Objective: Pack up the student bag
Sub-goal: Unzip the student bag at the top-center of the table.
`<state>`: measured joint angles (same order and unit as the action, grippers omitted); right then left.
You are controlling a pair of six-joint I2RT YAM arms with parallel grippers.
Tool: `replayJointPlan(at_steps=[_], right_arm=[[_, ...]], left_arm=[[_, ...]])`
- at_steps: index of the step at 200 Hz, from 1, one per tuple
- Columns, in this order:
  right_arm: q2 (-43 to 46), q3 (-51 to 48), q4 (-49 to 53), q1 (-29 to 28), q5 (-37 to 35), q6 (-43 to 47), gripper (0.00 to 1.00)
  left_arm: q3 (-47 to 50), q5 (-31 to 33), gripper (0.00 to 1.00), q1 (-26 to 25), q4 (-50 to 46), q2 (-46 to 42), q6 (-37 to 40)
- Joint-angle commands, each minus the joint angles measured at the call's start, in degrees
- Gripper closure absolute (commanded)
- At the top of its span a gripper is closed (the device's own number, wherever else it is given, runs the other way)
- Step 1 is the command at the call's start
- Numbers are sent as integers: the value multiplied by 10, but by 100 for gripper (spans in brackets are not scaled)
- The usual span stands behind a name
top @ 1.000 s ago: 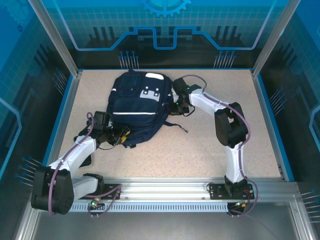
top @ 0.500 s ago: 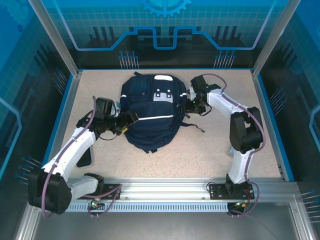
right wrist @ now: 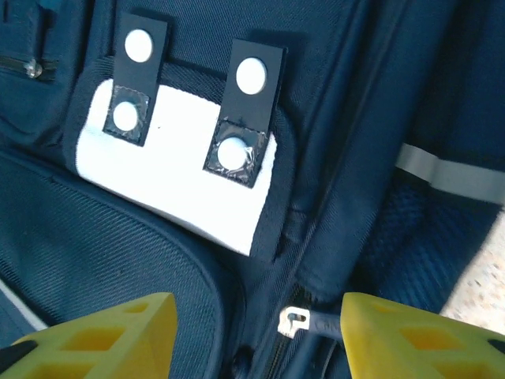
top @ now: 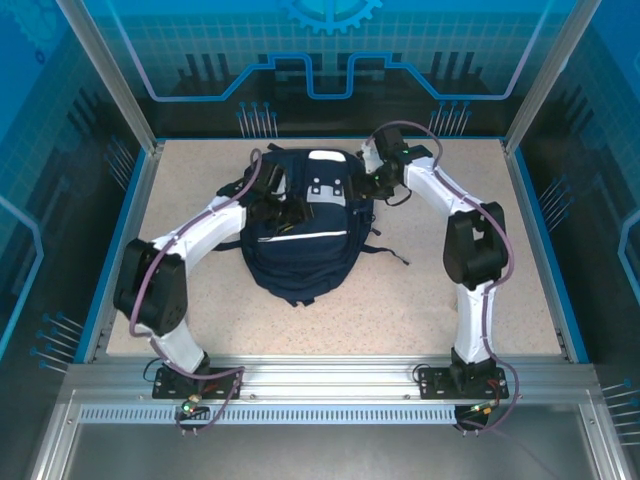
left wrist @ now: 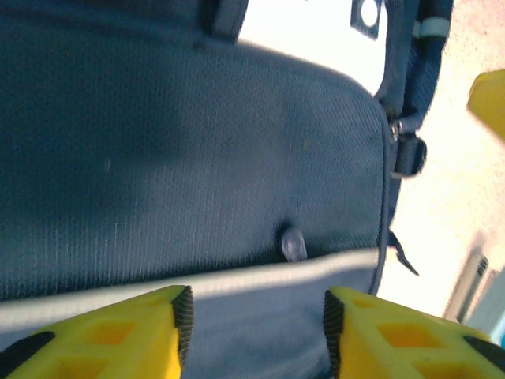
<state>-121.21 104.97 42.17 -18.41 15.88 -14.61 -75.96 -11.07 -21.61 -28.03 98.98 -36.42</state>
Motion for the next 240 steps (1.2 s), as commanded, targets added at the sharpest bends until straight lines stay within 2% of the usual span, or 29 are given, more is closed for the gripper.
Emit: replayJointPlan(at_steps=[1, 19, 49, 76, 112, 138, 151, 163, 207, 240], right_arm=[[-40, 47, 45, 0, 20, 49, 41], [-67, 73, 70, 1, 19, 69, 40], [-84, 94, 123, -2, 67, 125, 39], [-84, 89, 170, -8, 80, 168, 42], [-61, 61, 177, -14, 33, 192, 46], [-74, 76, 193, -16, -16, 193, 58], [-79, 80, 196, -16, -35, 191, 69], [-82, 82, 196, -16, -50, 186, 75], [-78, 77, 192, -16, -73, 175, 83], [-66, 68, 184, -16, -69, 171, 94]], left_arm=[[-56, 38, 56, -4, 4, 47, 1], [-96, 61, 59, -3, -20, 89, -1], [-110, 118, 59, 0, -41, 121, -20], [-110, 118, 59, 3, -44, 138, -24], [-108, 114, 58, 4, -50, 152, -23], [-108, 112, 58, 4, -51, 154, -20], [-108, 112, 58, 4, -51, 153, -20], [-108, 111, 58, 5, -51, 154, -19], [-109, 107, 58, 5, -49, 154, -19], [-110, 107, 58, 7, -51, 154, -17]])
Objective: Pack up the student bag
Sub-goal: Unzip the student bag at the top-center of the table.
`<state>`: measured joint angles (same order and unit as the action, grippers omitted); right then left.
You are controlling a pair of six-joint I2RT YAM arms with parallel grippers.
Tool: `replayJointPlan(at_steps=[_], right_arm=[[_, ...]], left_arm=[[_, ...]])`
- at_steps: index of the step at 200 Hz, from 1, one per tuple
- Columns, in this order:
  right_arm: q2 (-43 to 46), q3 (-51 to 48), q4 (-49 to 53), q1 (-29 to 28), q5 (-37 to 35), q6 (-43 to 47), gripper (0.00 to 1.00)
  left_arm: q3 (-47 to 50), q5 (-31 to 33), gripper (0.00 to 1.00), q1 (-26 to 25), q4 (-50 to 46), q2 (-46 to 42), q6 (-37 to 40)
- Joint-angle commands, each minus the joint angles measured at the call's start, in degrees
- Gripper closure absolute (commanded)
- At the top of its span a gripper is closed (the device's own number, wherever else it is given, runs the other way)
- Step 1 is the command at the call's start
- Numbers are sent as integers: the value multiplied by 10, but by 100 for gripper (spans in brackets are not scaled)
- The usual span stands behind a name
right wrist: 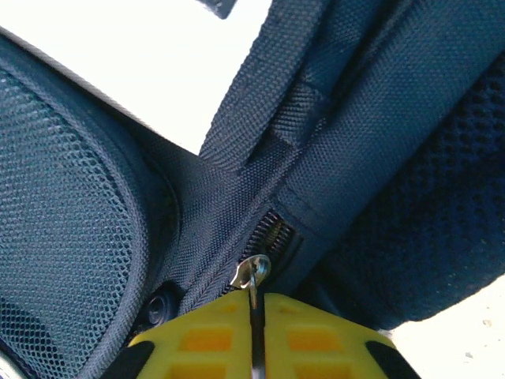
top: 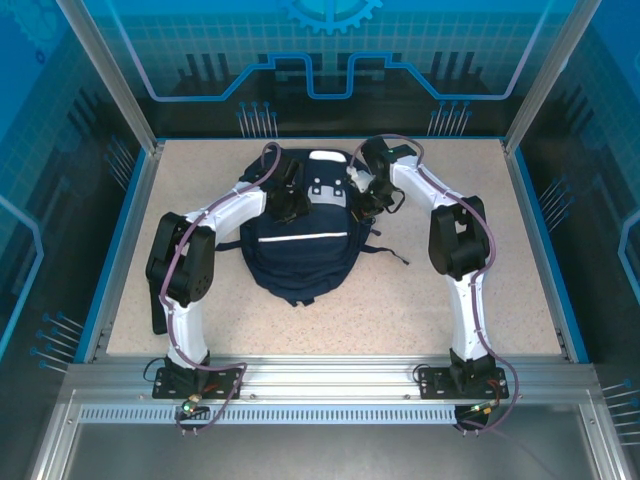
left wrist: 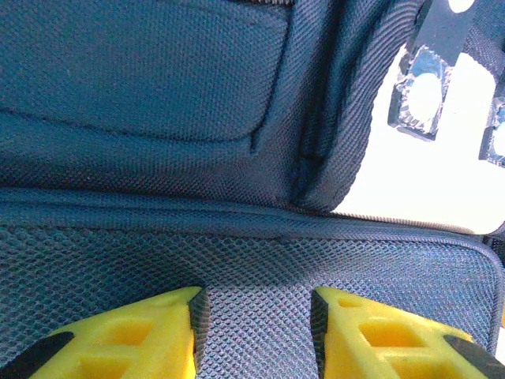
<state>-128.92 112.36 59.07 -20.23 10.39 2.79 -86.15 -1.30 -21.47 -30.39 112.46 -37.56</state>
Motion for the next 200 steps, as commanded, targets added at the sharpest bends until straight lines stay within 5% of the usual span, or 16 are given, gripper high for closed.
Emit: replayJointPlan(at_steps=[1, 75, 152, 200], right_arm=[[11, -6, 15, 2, -14, -3, 95], [62, -56, -3, -8, -3, 2, 100], [165, -199, -45, -78, -150, 21, 100], [234, -288, -68, -130, -124, 23, 100]], left_arm=[[-8, 8, 58, 6, -27, 19, -6], [-29, -60, 62, -3, 47, 21, -10], [-91, -6, 70, -6, -50, 119, -108], [-67, -4, 73, -6, -47, 128, -142]])
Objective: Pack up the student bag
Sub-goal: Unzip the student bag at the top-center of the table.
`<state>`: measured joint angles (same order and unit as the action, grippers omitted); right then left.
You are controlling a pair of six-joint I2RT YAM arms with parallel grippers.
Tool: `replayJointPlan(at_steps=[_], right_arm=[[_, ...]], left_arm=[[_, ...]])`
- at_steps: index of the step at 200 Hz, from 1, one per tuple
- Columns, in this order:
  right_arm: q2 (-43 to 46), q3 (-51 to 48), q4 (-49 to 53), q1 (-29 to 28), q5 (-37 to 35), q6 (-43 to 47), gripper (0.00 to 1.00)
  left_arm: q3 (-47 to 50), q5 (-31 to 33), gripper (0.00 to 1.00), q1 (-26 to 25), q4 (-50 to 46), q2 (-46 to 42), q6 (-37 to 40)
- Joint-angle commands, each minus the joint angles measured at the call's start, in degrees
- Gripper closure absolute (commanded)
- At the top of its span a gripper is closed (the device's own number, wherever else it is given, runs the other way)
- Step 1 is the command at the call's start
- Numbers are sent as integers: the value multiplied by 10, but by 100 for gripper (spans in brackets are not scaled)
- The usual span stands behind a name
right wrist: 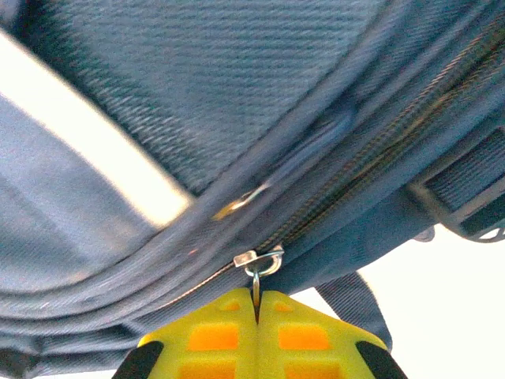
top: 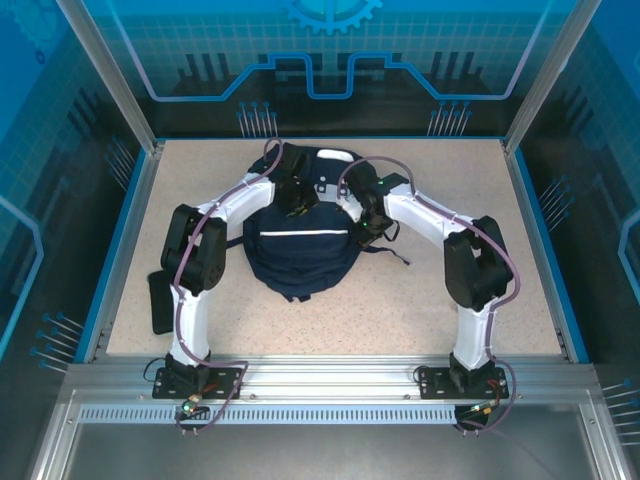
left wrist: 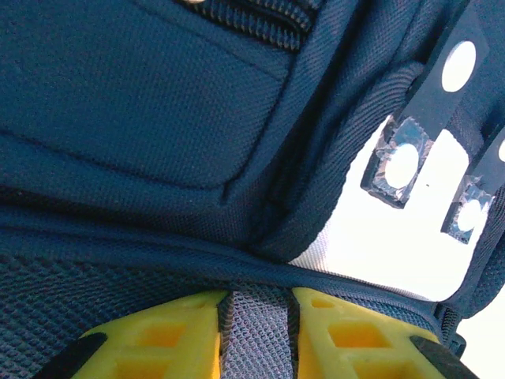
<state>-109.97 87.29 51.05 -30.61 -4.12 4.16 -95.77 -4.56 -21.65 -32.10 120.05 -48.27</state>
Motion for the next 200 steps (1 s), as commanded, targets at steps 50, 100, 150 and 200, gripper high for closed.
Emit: replayJointPlan(at_steps=[50, 100, 150, 200], right_arm=[[93, -114, -48, -52, 122, -16, 100], [102, -132, -86, -67, 146, -44, 100], [99, -148, -119, -99, 184, -65, 100], [144, -171, -137, -56, 191, -128, 80]], left_arm=[[52, 30, 74, -4, -5, 38, -56], [55, 19, 74, -4, 8, 37, -69], [75, 21, 76, -4, 16, 44, -90], [66, 10, 69, -3, 33, 6, -62]])
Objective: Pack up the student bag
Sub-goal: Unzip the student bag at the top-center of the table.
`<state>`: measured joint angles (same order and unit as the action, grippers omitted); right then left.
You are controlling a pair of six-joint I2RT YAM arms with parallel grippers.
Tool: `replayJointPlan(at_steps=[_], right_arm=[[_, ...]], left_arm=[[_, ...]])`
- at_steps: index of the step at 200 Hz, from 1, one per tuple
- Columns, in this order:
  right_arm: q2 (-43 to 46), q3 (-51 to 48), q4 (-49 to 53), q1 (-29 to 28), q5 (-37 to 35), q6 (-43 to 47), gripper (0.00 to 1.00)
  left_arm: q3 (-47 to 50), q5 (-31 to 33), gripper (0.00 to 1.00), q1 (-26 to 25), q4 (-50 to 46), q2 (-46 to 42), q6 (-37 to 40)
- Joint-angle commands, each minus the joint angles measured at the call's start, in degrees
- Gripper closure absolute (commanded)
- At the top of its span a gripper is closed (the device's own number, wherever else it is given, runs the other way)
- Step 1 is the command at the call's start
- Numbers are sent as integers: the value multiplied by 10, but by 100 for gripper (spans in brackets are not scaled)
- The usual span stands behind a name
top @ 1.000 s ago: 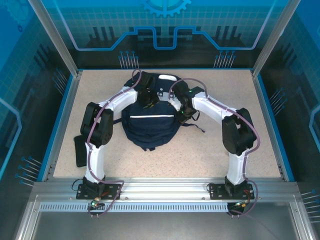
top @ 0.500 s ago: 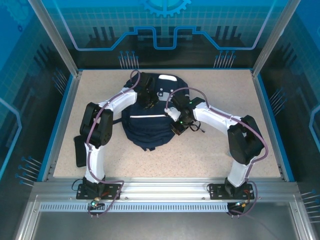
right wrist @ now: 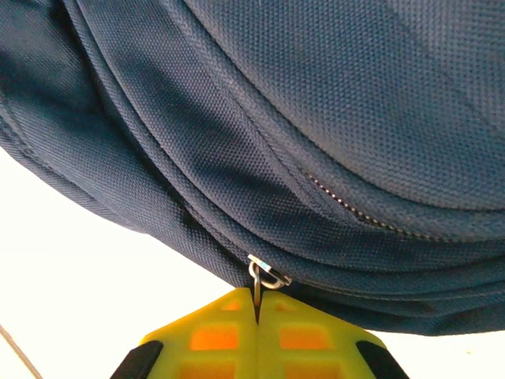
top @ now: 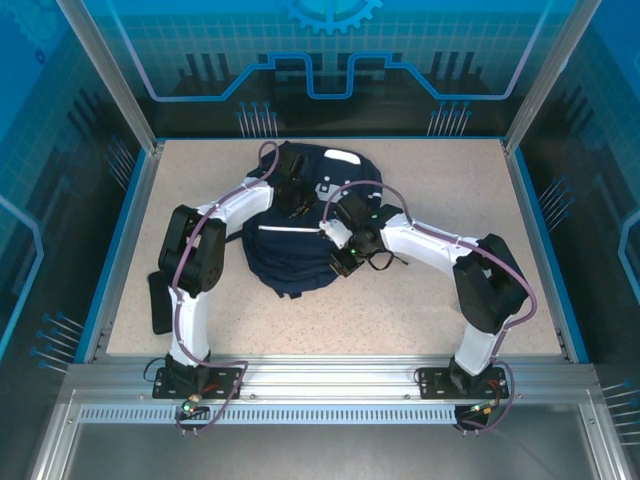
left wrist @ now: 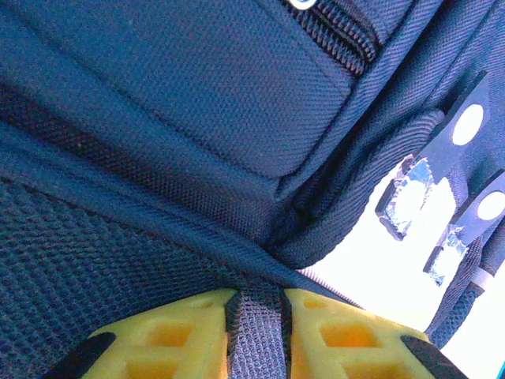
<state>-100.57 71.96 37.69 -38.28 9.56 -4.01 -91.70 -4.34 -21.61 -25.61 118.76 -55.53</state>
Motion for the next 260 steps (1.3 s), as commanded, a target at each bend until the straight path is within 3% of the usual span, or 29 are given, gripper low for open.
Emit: replayJointPlan(at_steps=[1, 18, 37, 80, 108, 133, 166, 182, 205, 260], right_arm=[[51, -19, -5, 22, 56, -47, 79], [81, -42, -19, 47, 57, -79, 60], [112, -65, -35, 71, 63, -114, 46], [131, -74, -48, 118, 43, -251, 36], [104, -58, -61, 127, 66, -350, 38], [63, -44, -87, 126, 92, -403, 45], [26, -37, -126, 124, 127, -420, 54], [16, -36, -135, 124, 133, -419, 66], [6, -38, -136, 123, 128, -422, 73], [-17, -46, -142, 122, 125, -440, 73]], left_arm=[[25, 7, 69, -4, -31, 17, 12], [13, -8, 61, -3, -34, -16, 37], [10, -22, 51, -3, -39, -61, 63], [57, -25, 41, -10, -68, -163, 111], [124, -9, 39, -30, -81, -230, 117], [183, 2, 39, -53, -83, -275, 97], [253, 1, 38, -68, -69, -319, 64], [273, -3, 38, -68, -64, -330, 54], [284, -12, 38, -69, -64, -338, 47], [296, -34, 39, -79, -50, -344, 26]])
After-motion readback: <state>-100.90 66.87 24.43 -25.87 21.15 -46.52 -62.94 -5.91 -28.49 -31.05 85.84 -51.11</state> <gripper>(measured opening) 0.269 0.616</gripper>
